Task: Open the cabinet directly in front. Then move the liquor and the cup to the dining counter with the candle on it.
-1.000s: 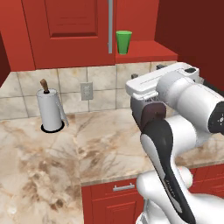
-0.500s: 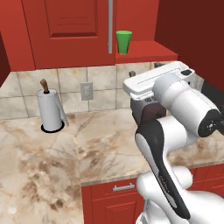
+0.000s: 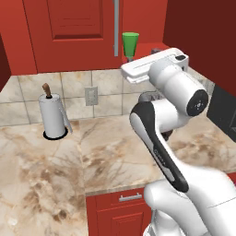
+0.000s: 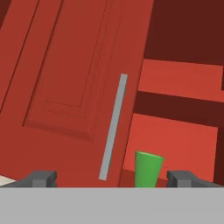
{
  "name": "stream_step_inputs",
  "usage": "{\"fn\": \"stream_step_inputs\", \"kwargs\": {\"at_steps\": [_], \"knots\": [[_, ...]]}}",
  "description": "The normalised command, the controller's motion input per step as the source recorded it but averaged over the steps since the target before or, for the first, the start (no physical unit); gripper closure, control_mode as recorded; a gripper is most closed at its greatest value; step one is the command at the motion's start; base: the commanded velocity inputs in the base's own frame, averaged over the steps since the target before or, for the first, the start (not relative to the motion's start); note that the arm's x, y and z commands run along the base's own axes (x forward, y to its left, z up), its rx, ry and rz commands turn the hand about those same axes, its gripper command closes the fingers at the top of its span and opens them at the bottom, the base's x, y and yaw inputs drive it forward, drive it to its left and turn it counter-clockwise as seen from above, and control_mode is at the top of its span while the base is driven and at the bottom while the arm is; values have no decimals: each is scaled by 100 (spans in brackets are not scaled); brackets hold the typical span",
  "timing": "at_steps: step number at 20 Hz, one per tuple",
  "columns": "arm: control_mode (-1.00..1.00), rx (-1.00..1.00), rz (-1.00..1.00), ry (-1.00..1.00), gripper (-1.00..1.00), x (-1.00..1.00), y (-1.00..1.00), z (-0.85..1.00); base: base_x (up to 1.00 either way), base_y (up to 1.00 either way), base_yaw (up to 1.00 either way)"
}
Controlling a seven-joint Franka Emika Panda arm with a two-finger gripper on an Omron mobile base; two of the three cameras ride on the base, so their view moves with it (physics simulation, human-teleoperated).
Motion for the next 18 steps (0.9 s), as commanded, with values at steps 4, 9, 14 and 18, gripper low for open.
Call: {"fn": "stream_step_inputs", "kwargs": {"at_steps": [4,9,14,18], "knots": [[-100,0,0,0,-100,76,43,17,0,0,0],[-100,0,0,0,-100,93,36,6,0,0,0],[-100,0,-6,3,-100,100,6,0,0,0,0],[-100,1,-6,7,-100,100,2,0,0,0,0]]}}
